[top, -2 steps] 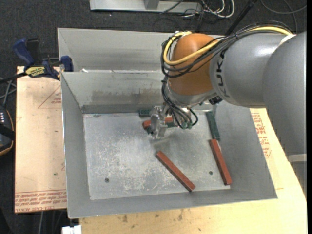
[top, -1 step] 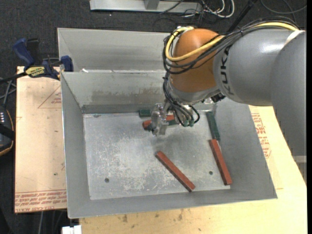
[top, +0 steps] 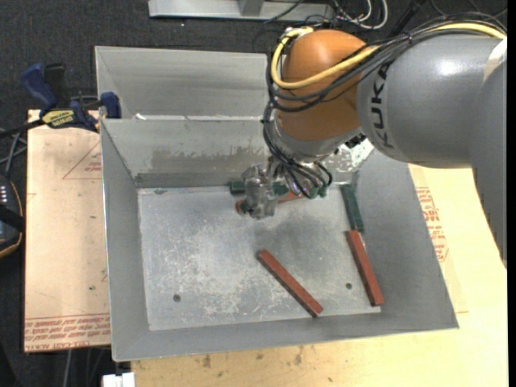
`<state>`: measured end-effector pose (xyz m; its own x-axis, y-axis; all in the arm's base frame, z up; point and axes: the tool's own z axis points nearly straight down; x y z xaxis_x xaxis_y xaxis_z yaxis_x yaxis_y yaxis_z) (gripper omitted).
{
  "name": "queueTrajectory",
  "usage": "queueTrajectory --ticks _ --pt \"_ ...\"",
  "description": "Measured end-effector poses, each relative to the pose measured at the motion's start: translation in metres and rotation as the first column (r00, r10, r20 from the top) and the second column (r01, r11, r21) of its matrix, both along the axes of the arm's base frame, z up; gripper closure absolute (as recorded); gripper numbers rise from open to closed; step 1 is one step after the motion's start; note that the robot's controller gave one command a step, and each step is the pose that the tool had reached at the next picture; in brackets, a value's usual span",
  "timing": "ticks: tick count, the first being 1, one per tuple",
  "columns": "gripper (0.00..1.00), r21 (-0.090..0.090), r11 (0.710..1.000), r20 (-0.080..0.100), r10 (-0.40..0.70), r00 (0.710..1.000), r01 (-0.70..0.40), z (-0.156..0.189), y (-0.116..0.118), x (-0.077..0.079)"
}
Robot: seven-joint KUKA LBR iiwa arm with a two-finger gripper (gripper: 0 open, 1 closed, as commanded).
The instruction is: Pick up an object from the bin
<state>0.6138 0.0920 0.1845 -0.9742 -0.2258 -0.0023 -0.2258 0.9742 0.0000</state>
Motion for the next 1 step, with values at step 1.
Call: queueTrajectory --ticks 1 --pt "1.00 0.001 0.986 0.000 0.166 0.986 -0.166 0.0185 0.0140 -0.0206"
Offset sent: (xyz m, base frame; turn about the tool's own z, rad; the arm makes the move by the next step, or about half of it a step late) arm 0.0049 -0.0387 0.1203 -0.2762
